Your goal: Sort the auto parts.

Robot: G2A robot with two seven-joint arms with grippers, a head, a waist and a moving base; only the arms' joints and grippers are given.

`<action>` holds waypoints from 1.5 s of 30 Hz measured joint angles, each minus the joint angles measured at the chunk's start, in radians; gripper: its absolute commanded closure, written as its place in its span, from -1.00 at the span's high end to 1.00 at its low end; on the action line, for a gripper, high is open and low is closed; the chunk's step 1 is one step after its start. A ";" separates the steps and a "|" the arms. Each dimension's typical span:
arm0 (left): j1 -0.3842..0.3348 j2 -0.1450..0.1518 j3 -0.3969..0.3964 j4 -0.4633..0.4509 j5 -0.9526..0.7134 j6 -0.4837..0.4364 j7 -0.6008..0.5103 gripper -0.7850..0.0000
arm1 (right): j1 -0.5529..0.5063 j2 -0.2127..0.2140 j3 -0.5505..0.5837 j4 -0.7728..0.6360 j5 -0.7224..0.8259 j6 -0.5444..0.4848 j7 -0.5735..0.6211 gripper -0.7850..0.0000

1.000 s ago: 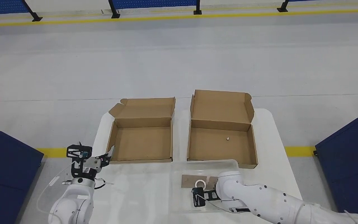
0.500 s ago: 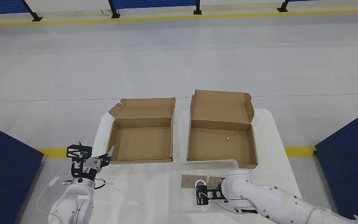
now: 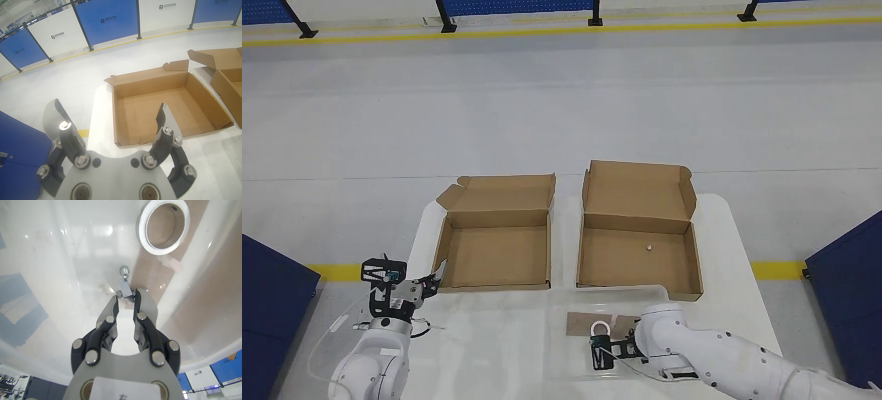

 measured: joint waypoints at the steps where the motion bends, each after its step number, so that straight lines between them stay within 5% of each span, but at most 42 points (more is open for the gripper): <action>1: 0.000 0.000 0.000 0.000 0.000 0.000 0.000 1.00 | 0.005 -0.003 -0.005 0.004 0.001 0.001 0.001 -0.39; 8: 0.000 0.000 0.000 0.000 0.000 0.000 0.000 1.00 | 0.033 -0.019 -0.032 0.015 0.003 0.011 0.011 -0.24; 45: 0.000 0.000 0.000 0.000 0.000 0.000 0.000 1.00 | 0.080 -0.052 -0.103 0.039 -0.051 -0.056 -0.056 -0.10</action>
